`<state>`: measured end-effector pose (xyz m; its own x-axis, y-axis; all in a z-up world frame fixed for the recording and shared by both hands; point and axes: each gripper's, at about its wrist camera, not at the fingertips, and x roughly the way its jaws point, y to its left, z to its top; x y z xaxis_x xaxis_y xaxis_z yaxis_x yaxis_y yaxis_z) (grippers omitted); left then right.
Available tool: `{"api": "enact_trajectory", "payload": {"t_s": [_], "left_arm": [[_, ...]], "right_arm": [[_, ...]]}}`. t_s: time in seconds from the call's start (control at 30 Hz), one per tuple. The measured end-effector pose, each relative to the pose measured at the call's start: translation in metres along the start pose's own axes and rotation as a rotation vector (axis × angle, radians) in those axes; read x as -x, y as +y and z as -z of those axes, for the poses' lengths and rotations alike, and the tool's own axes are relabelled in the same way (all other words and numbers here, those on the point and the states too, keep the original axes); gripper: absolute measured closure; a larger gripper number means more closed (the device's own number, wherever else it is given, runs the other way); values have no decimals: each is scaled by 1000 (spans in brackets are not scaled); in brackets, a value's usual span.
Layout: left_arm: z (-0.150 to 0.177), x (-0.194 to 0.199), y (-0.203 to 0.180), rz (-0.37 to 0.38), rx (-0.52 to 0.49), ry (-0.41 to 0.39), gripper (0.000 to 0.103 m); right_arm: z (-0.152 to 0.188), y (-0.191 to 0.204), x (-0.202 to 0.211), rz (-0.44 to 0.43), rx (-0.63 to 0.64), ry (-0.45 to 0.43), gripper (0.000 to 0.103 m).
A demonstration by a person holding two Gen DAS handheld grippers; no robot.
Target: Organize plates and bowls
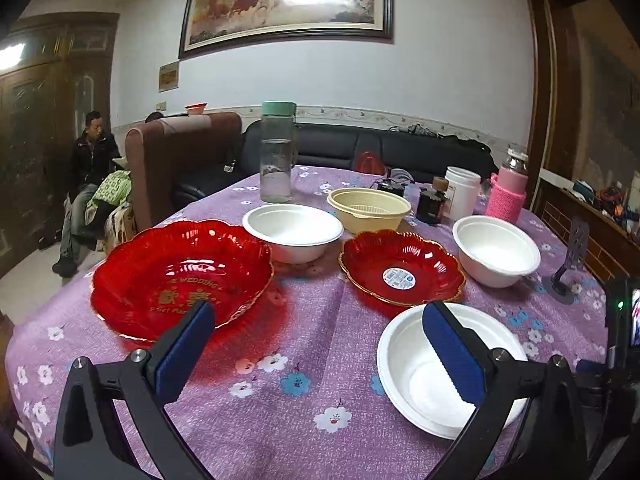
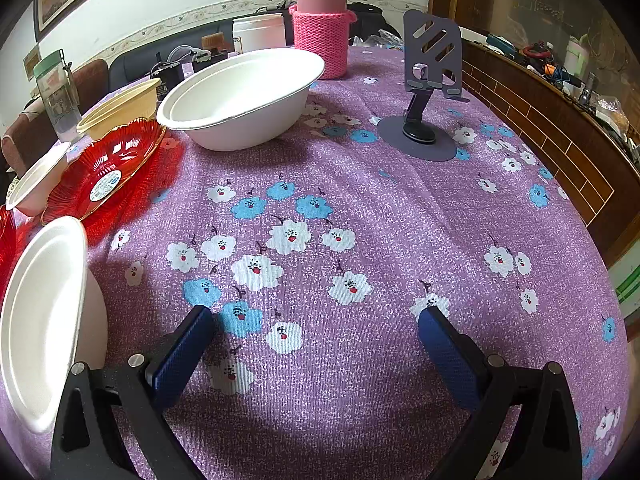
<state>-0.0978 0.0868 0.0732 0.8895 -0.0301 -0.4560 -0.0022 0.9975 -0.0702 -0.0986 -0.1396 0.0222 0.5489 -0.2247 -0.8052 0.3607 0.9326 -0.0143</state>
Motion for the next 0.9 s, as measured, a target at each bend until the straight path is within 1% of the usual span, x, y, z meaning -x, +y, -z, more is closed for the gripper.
{"api": "enact_trajectory", "payload": {"t_s": [0.07,0.13,0.23,0.33,0.37,0.4,0.47,0.53,0.6,0.63,0.67,0.77,0.83,0.9], "left_arm": [[-3,7,5,-9,8,-4,0],[-6,19,13,-32,19,-29,0],[-12,35,29,-38,28,-56,0],[-18,46,37,-65,-10,-61,0],[-19,47,39,-57,-15,-55,0],[-20,50,43,-30,-18,-42,0],[-21,55,47,2,-24,-25,0],[-23,64,53,14,-27,-23,0],[-27,71,65,28,-9,-16,0],[-30,73,71,28,4,-18,0],[-33,77,79,29,22,-23,0],[-43,89,106,-14,73,-60,0],[-49,95,125,-58,111,-87,0],[-52,97,144,-96,155,-96,0]], "right_arm": [[0,0,0,0,0,0,1],[0,0,0,0,0,0,1],[-1,0,0,1,-2,-1,1],[-1,-1,-1,-3,-5,0,1],[-1,-1,-1,-6,-6,6,1],[-1,-2,0,-13,-3,24,1],[-3,-2,0,-21,11,74,1],[-2,-3,2,-48,48,94,1],[0,-9,5,-65,46,99,1],[2,-16,9,-49,23,87,1],[3,-21,16,-24,9,55,4],[3,-30,52,33,-2,-86,5],[0,-28,77,22,-4,-160,5],[-5,-18,97,-19,15,-216,5]]}}
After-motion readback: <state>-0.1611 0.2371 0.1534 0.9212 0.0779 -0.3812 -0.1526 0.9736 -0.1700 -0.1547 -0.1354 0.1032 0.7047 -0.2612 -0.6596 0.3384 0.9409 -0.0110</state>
